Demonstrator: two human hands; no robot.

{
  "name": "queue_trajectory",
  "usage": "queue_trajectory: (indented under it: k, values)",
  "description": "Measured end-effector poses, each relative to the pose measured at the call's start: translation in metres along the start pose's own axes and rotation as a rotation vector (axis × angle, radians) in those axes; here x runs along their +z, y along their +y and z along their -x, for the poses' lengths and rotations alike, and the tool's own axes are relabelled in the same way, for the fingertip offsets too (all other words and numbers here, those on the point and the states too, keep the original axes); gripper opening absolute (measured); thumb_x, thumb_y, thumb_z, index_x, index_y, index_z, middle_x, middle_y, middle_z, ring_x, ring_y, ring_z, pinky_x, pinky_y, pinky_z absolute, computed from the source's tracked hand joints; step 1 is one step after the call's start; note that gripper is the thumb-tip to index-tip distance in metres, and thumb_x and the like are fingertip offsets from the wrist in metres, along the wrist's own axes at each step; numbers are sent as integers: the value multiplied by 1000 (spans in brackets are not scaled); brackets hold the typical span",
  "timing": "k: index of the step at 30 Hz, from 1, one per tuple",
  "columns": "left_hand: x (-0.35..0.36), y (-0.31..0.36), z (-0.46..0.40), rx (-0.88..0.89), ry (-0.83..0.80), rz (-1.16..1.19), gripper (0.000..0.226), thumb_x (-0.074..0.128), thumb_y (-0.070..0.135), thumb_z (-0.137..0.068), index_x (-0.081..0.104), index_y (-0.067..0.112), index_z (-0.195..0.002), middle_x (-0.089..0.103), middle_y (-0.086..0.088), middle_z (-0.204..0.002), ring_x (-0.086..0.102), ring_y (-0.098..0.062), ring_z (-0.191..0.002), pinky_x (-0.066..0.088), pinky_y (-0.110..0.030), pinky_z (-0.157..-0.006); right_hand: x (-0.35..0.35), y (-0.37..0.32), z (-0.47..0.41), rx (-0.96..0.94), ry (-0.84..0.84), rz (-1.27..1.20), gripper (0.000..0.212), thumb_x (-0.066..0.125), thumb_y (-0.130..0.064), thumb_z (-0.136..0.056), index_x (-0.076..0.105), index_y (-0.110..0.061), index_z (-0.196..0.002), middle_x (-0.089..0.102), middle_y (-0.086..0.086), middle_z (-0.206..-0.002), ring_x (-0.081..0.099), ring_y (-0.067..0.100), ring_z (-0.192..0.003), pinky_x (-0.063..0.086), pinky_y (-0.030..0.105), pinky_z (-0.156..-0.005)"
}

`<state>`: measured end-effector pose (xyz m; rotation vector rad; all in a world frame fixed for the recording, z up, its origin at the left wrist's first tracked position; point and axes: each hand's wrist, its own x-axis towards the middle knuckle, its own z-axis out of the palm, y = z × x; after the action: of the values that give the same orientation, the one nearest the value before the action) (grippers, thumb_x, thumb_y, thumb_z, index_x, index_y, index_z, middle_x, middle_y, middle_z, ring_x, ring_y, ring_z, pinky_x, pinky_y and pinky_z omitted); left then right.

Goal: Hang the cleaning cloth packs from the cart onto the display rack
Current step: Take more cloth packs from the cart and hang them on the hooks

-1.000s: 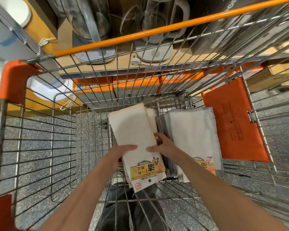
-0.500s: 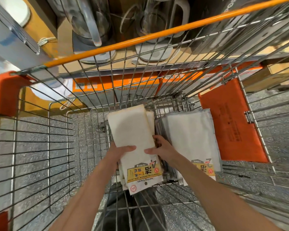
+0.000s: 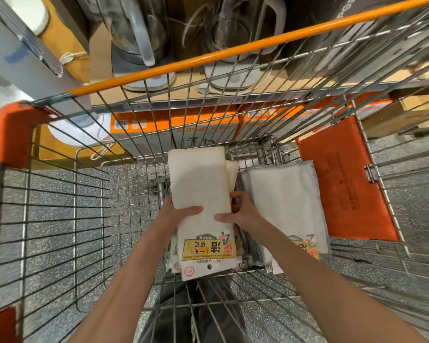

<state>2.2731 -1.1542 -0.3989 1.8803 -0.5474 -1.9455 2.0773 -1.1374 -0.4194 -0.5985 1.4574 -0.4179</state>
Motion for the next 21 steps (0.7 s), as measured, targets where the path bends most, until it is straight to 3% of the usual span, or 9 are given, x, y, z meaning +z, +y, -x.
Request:
queue_trajectory:
  k: [2, 5, 9, 12, 16, 19, 21]
  values:
    - [-2, -1, 0, -15, 2, -3, 75, 82, 13, -70, 40, 16, -132, 62, -6, -120, 61, -18, -89, 50, -32, -65, 0, 0, 1, 21, 38, 2, 80, 85, -11, -64, 28, -20, -119, 52, 1, -104, 61, 13, -82, 51, 17, -51]
    - [-4, -4, -3, -52, -6, -3, 71, 82, 16, -70, 45, 16, -131, 63, -8, -122, 62, -25, -98, 53, -41, -80, 0, -1, 1, 78, -34, 86, 73, 83, -20, -68, 42, -6, -126, 62, 4, -112, 64, 15, -90, 53, 22, -66]
    - [-4, -8, -2, -74, -33, -19, 61, 81, 16, -72, 53, 16, -125, 66, -8, -118, 63, -21, -94, 53, -35, -73, 1, 2, 1, 108, -67, 94, 68, 80, -20, -72, 44, -10, -129, 63, 6, -116, 65, 14, -90, 51, 21, -64]
    - [0, -15, -3, -70, -4, -35, 70, 82, 11, -70, 47, 12, -132, 63, -9, -123, 61, -24, -96, 51, -34, -69, 2, 6, 1, 131, -61, 109, 75, 78, -16, -73, 38, -10, -136, 60, 6, -121, 63, 16, -92, 51, 23, -65]
    - [5, -19, -4, -88, 34, -12, 82, 83, 15, -69, 38, 13, -137, 60, -9, -127, 59, -29, -107, 51, -46, -85, 0, 8, -2, 128, -6, 85, 85, 79, -13, -72, 30, -9, -141, 55, 11, -130, 61, 25, -104, 53, 36, -82]
    - [4, -18, -1, -89, 24, 42, 76, 82, 15, -70, 41, 16, -134, 62, -6, -121, 61, -20, -90, 50, -35, -62, -1, 8, -3, 122, 9, 70, 89, 80, -14, -72, 27, -11, -143, 51, 11, -134, 60, 27, -107, 52, 42, -89]
    - [2, -19, 0, -85, 3, 56, 72, 82, 15, -70, 43, 19, -131, 64, -2, -116, 61, -17, -89, 49, -33, -60, -1, 9, -3, 121, 8, 67, 90, 80, -16, -72, 26, -12, -144, 49, 10, -136, 59, 28, -110, 51, 43, -93]
